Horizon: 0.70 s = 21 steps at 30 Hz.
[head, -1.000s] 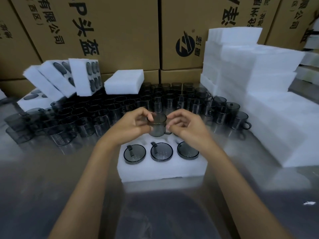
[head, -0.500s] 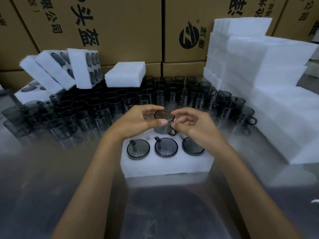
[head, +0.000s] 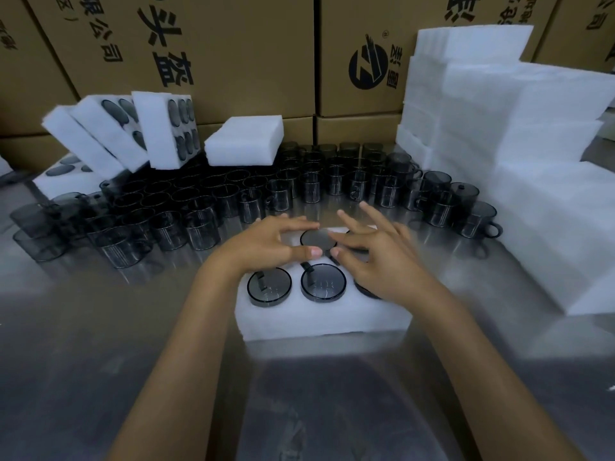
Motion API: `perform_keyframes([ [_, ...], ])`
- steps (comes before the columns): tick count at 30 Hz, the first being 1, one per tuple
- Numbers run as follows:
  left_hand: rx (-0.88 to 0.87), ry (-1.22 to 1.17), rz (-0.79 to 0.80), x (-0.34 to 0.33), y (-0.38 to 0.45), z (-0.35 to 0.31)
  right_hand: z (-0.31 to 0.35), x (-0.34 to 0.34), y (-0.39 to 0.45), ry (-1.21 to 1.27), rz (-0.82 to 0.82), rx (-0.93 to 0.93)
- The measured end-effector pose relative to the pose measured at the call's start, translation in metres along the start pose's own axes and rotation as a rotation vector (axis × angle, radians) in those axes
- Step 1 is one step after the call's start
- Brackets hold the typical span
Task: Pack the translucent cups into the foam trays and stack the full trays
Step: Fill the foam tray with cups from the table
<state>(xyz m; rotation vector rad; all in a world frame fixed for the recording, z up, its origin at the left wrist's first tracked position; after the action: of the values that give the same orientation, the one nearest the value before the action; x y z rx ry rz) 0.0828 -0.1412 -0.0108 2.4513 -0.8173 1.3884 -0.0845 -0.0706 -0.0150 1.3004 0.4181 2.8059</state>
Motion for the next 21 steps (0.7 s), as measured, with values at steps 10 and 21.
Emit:
perform_keyframes([
  [10, 0.099, -0.089, 0.003, 0.003, 0.002, 0.013, -0.016, -0.001, 0.002, 0.440, 0.059, -0.156],
  [21, 0.502, -0.024, -0.471, 0.042, 0.035, 0.076, -0.083, 0.002, 0.007, 0.984, -0.466, -0.431],
])
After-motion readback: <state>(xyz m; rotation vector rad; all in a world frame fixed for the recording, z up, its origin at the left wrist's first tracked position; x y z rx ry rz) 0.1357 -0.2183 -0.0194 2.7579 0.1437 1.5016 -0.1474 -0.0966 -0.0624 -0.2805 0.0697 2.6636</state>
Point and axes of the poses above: each hand's wrist, its own y-axis towards the middle knuckle, its own x-axis out of the back of the hand, z = x × y, the point moved 5 cm from there along y, towards the middle knuckle, and after that the axes turned 11 degrees about y, right-handed, at the moved point
